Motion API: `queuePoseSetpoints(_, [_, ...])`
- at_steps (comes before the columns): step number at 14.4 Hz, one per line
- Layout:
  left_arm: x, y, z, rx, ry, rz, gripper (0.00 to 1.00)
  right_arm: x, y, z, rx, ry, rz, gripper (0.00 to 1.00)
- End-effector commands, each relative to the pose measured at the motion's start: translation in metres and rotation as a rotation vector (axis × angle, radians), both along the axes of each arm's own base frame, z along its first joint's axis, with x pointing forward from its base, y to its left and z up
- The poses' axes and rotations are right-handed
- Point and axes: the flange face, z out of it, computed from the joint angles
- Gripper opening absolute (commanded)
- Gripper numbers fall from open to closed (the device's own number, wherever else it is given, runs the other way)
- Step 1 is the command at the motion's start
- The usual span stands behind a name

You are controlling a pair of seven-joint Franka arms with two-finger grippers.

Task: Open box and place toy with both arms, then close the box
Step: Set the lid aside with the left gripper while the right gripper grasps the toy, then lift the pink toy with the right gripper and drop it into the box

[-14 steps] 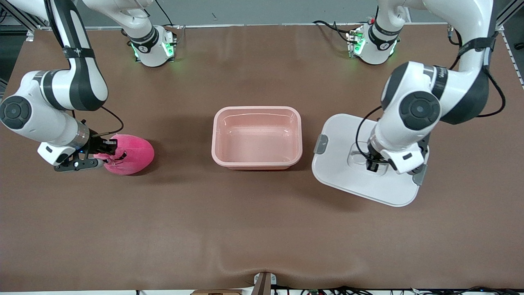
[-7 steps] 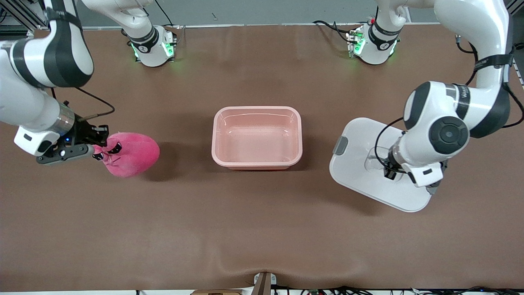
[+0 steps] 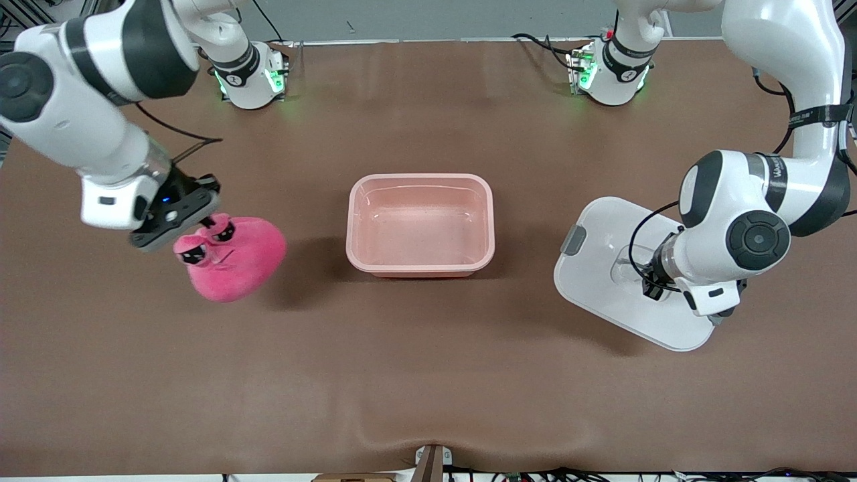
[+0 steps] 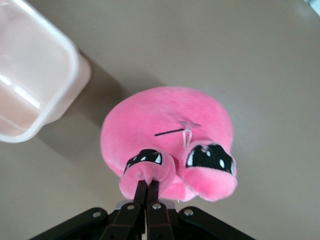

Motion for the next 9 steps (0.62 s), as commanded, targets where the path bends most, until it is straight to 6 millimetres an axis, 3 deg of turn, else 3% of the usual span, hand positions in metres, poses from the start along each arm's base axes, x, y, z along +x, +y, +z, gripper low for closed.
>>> queuePoseSetpoints(1, [0.002, 0.006, 0.005, -0.017, -0.012, -0.012, 0.0, -0.01, 0.039, 0.013, 0.0, -0.008, 0.121, 0.0])
queuePoseSetpoints(3, [0.002, 0.007, 0.005, -0.022, -0.01, -0.02, 0.0, -0.021, 0.068, 0.014, 0.005, -0.015, 0.176, 0.0])
queuePoseSetpoints(6, [0.002, 0.009, 0.004, -0.023, -0.006, -0.021, 0.0, -0.053, 0.137, 0.019, 0.007, -0.043, 0.352, 0.0])
queuePoseSetpoints(9, [0.0, 0.009, 0.006, -0.022, -0.002, -0.019, 0.0, -0.064, 0.172, 0.008, 0.009, -0.079, 0.597, 0.0])
